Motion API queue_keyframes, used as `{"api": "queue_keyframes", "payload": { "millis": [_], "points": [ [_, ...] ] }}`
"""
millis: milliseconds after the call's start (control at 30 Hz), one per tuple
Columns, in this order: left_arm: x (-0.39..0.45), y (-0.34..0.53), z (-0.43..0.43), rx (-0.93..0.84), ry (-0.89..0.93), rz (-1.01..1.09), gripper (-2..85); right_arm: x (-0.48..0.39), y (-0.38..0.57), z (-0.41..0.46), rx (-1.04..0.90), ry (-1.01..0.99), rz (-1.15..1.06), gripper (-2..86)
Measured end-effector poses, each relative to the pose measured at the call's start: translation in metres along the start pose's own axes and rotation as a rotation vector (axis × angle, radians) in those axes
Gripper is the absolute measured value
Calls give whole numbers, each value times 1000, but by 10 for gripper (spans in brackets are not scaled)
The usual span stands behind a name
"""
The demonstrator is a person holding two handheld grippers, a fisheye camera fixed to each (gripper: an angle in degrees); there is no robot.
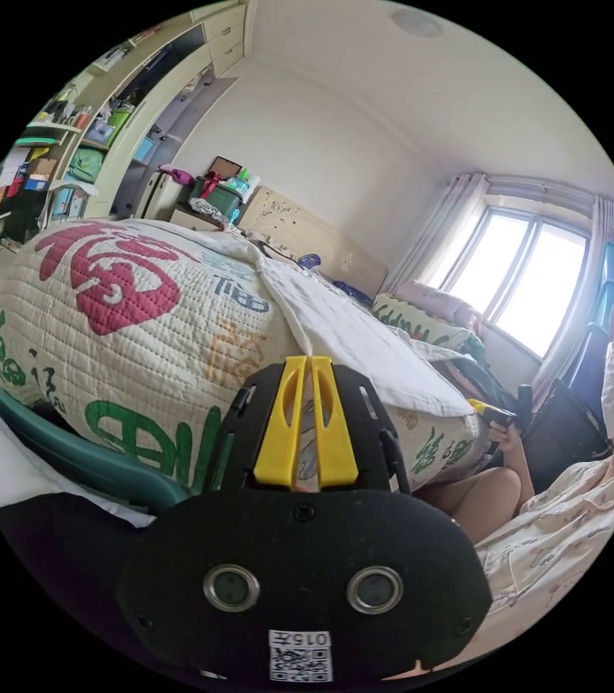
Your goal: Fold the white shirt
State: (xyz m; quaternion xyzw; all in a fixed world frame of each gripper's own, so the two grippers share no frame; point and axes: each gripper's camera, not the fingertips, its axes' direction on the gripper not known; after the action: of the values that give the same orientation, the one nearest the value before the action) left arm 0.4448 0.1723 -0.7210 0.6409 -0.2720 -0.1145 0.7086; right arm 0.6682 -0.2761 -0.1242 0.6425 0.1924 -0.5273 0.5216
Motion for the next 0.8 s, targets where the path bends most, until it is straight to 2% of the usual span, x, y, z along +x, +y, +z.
{"api": "queue_keyframes", "payload": {
  "millis": [167,267,333,600,800],
  "points": [
    [0,-27,-13,4,29,-17,-5,-33,5,1,-46,64,-86,116],
    [-2,-39,-18,28,46,-42,-5,-63,13,6,-83,73,-217,117],
    [-6,-47,-22,49,59,-61,-5,-88,17,12,-73,211,-290,111],
    [-5,-66,-29,84,47,-56,-6,-112,13,5,0,191,-239,68],
    [-12,-71,-19,71,48,-58,-6,-130,6,1,50,140,-202,79]
  ]
}}
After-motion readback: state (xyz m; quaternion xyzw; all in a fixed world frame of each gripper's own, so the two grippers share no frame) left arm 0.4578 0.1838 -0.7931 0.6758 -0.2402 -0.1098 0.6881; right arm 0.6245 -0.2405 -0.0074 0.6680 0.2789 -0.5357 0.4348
